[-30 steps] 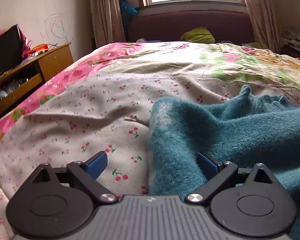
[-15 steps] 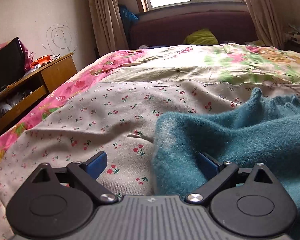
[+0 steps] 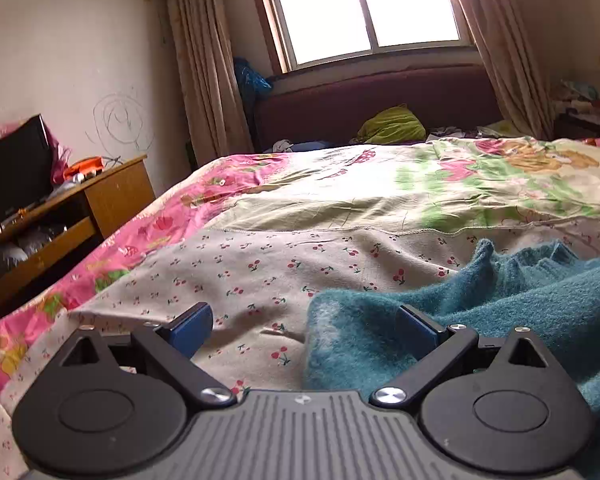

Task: Fold small clothes
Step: 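Lay the second sleeve across the sweater body with the right gripper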

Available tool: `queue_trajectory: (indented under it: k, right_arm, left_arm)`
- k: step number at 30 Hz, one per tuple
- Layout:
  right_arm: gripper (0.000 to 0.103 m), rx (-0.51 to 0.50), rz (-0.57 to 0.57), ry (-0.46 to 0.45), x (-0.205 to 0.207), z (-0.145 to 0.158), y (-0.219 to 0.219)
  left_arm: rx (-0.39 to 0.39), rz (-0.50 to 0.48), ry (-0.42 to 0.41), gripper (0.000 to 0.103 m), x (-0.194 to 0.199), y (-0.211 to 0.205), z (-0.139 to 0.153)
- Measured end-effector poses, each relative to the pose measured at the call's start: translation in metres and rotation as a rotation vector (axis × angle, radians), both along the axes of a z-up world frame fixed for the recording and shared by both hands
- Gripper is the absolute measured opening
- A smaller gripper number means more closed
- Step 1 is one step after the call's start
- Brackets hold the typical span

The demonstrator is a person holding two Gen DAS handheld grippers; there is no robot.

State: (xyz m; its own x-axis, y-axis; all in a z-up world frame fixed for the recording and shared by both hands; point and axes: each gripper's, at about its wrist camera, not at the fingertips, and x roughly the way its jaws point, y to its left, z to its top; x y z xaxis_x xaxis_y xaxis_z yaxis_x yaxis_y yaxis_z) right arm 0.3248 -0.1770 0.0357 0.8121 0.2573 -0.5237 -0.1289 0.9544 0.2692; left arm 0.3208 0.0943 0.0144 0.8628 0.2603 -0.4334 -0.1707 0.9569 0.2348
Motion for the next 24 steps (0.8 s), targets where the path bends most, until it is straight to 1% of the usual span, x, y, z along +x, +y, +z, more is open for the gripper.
queue_trajectory:
  k: [1,2,3,4,5,6,8,9,10,13,15,16,17,19,21,23,24]
  right_arm:
    - [0.019,-0.032,0.020,0.011,0.005,-0.006,0.009]
    - [0.020,-0.059,0.020,0.038,0.012,-0.012,0.014]
    - [0.020,-0.084,0.010,0.083,0.019,-0.021,0.015]
    - [0.018,-0.099,-0.024,0.120,0.024,-0.033,0.012]
    - [0.015,-0.082,-0.027,0.136,0.026,-0.042,0.006]
    - [0.013,-0.064,-0.019,0.137,0.025,-0.046,0.002]
    - [0.013,-0.058,-0.009,0.134,0.020,-0.046,-0.004]
    - [0.013,-0.076,-0.004,0.127,0.018,-0.043,-0.002]
    - [0.013,-0.096,-0.004,0.117,0.015,-0.040,-0.001]
    - [0.016,-0.108,-0.009,0.070,0.010,-0.030,-0.002]
    - [0.017,-0.165,-0.047,0.066,0.014,-0.030,-0.003]
    - [0.016,-0.165,-0.072,0.093,0.019,-0.035,-0.008]
    - [0.015,-0.126,-0.088,0.126,0.023,-0.043,-0.018]
    - [0.013,-0.043,-0.099,0.135,0.020,-0.050,-0.032]
    - [0.012,-0.035,-0.111,0.139,0.017,-0.045,-0.036]
    - [0.013,-0.043,-0.141,0.117,0.011,-0.035,-0.040]
    - [0.019,-0.024,-0.152,0.094,0.008,-0.029,-0.044]
  left_arm:
    - [0.003,-0.007,0.008,0.103,0.003,-0.002,-0.003]
    - [0.003,-0.014,0.025,0.103,0.006,-0.003,-0.007]
    - [0.013,-0.011,0.049,0.103,0.009,-0.002,-0.013]
    - [0.033,-0.001,0.083,0.103,0.013,-0.001,-0.022]
    - [0.049,0.013,0.125,0.103,0.018,0.003,-0.032]
    - [0.011,0.009,0.137,0.103,0.018,0.010,-0.040]
    - [-0.106,0.016,0.141,0.103,0.018,0.026,-0.039]
    - [-0.142,0.022,0.151,0.103,0.021,0.030,-0.034]
    - [-0.151,0.027,0.143,0.103,0.022,0.031,-0.029]
    - [-0.096,0.022,0.091,0.103,0.028,0.024,-0.016]
    - [-0.070,0.027,0.105,0.103,0.039,0.022,-0.018]
    - [-0.047,0.043,0.134,0.103,0.047,0.020,-0.023]
    - [-0.032,0.057,0.165,0.103,0.053,0.020,-0.030]
    - [-0.037,0.067,0.174,0.103,0.056,0.022,-0.040]
    - [-0.030,0.068,0.165,0.103,0.053,0.020,-0.037]
    - [-0.023,0.056,0.146,0.103,0.047,0.018,-0.030]
    - [-0.018,0.047,0.132,0.103,0.043,0.017,-0.027]
